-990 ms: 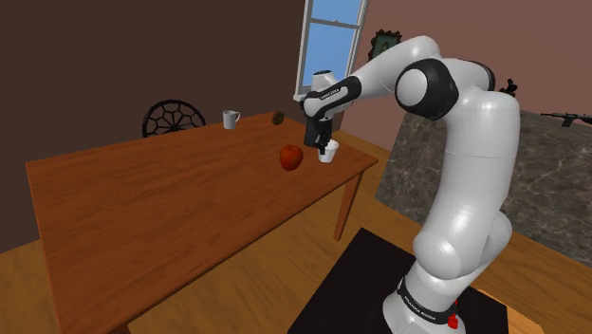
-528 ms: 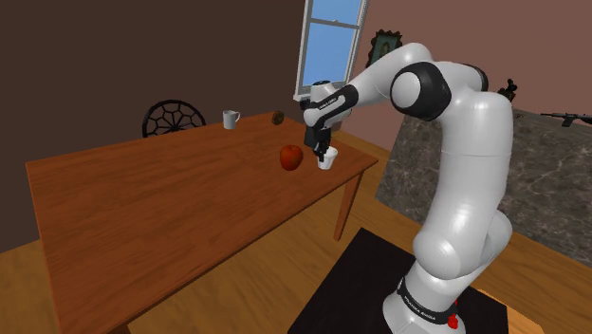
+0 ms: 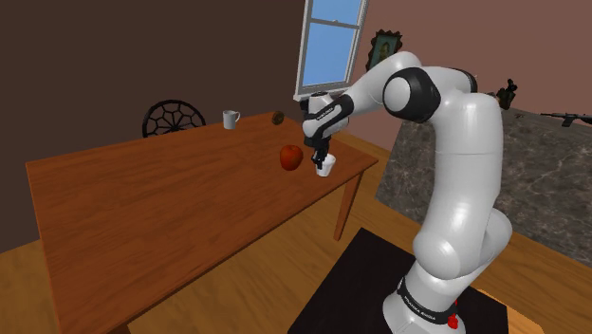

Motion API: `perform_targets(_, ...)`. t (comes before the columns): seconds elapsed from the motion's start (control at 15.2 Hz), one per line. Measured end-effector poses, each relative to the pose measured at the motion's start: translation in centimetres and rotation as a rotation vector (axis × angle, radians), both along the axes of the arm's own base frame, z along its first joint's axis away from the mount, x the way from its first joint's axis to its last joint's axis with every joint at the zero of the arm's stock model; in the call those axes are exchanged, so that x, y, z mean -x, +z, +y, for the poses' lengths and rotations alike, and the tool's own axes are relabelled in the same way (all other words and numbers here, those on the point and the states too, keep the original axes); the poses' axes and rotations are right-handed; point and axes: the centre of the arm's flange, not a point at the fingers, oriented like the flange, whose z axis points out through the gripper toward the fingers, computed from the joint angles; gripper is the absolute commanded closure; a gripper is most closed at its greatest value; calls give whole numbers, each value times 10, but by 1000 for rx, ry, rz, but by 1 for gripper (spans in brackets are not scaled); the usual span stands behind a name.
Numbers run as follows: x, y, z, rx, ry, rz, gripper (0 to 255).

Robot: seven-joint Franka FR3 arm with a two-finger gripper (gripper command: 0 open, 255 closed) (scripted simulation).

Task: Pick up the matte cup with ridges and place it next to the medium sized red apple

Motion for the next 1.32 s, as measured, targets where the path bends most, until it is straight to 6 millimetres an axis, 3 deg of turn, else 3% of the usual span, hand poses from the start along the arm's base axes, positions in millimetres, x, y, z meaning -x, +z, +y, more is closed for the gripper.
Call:
perform_targets(0.26,0,-20,1,0,0,0,255)
perform_targets(0.66,0,-24,1,0,0,0,255)
perform_targets(0.73,0,-24,1,0,0,0,0)
perform_targets(1.12,0,-23,1,0,0,-1,0)
perform_targets(1.32,-4,4,7,1,0,-2,0)
